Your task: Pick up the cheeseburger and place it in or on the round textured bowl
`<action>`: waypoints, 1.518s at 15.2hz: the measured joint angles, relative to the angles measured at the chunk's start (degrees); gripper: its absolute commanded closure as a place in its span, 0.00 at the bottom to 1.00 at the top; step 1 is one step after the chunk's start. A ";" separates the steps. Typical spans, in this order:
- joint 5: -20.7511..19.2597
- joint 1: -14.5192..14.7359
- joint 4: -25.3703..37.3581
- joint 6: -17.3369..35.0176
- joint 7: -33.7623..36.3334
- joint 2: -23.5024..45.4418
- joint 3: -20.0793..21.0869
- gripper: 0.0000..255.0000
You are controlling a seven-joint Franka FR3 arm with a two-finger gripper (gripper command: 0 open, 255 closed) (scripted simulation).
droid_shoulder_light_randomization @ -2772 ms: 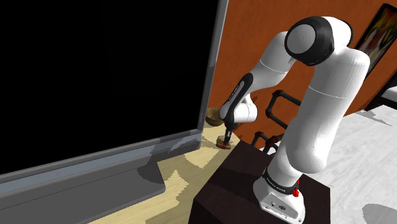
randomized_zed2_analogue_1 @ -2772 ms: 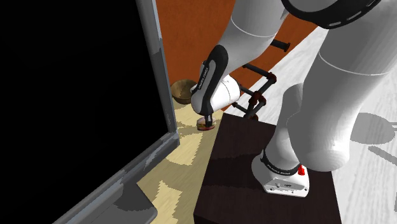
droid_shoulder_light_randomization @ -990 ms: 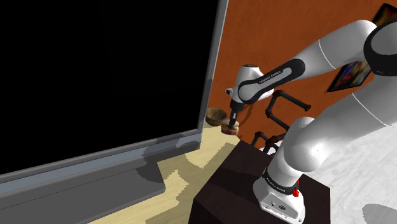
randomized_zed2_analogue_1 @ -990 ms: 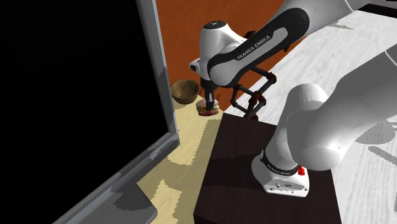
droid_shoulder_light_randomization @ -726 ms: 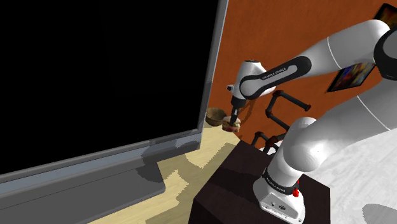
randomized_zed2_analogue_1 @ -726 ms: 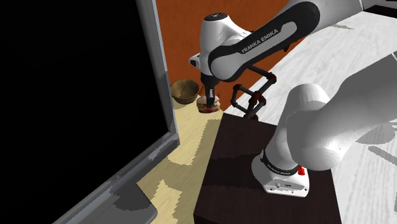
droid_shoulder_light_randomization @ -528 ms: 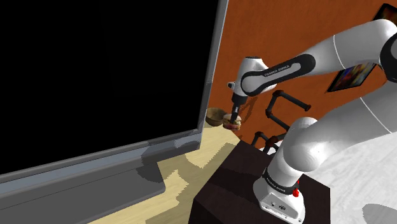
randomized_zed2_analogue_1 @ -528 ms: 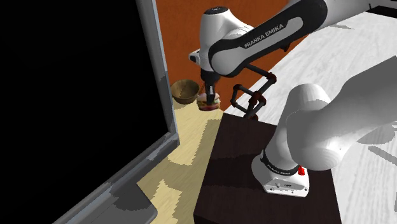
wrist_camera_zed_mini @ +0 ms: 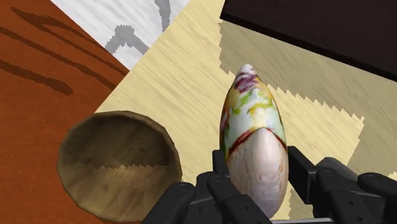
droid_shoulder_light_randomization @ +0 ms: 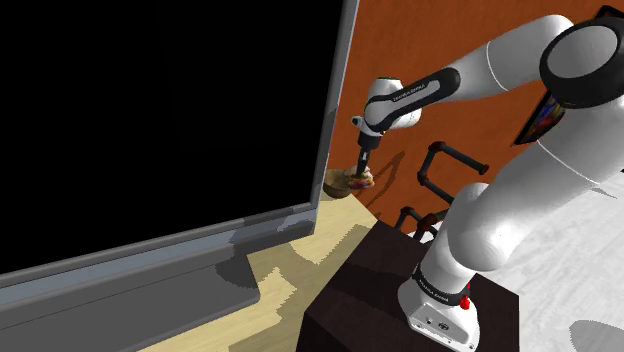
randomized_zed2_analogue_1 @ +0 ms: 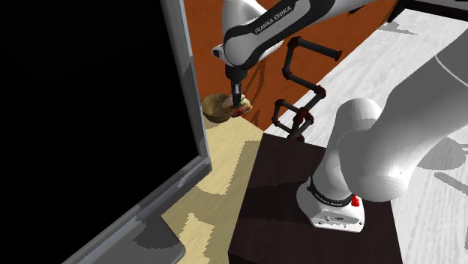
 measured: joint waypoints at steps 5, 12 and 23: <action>8.34 2.83 11.42 -0.91 -7.87 11.79 -3.96 1.00; 22.20 0.10 30.41 -6.46 -19.49 29.60 -5.08 1.00; 28.09 -2.62 30.91 -1.74 -23.90 36.61 -2.95 1.00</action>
